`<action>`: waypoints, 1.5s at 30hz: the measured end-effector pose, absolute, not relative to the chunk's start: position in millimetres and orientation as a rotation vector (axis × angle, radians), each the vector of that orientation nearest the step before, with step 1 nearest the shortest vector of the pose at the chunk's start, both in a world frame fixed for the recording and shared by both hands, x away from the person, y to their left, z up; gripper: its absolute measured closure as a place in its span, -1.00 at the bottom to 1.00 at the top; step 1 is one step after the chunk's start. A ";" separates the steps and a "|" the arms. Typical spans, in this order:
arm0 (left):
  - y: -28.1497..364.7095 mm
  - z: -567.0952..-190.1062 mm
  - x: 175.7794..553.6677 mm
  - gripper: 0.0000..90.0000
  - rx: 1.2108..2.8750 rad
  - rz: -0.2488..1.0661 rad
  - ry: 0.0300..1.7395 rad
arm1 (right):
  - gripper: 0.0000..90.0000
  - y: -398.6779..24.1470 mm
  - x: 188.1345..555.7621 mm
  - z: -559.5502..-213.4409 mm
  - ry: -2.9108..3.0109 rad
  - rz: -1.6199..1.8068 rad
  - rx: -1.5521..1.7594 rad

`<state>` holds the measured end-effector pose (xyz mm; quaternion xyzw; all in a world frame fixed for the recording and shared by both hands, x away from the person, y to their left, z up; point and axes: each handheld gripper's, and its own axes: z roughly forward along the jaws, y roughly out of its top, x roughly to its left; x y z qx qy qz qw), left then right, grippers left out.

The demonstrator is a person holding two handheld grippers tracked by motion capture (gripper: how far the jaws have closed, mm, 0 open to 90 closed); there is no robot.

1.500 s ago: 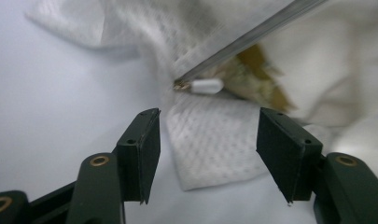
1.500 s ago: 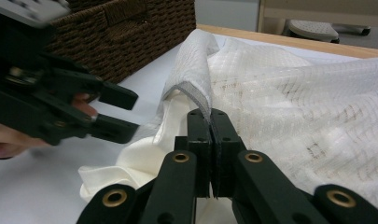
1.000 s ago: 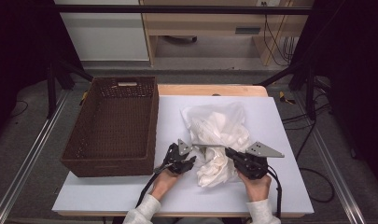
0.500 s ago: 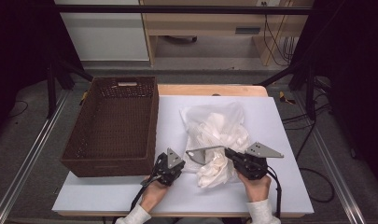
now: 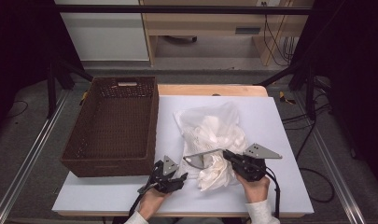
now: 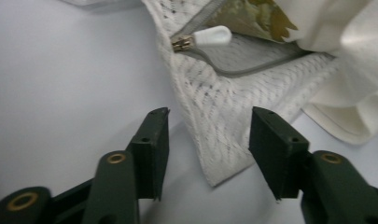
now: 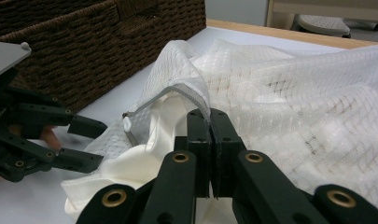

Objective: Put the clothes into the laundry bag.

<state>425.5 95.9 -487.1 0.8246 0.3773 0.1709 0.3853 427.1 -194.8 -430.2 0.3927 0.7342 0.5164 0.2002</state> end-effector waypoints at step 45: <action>95.9 -487.5 406.6 0.95 2.138 0.467 0.866 | -0.33 -193.6 379.9 -463.4 2.153 1.320 1.194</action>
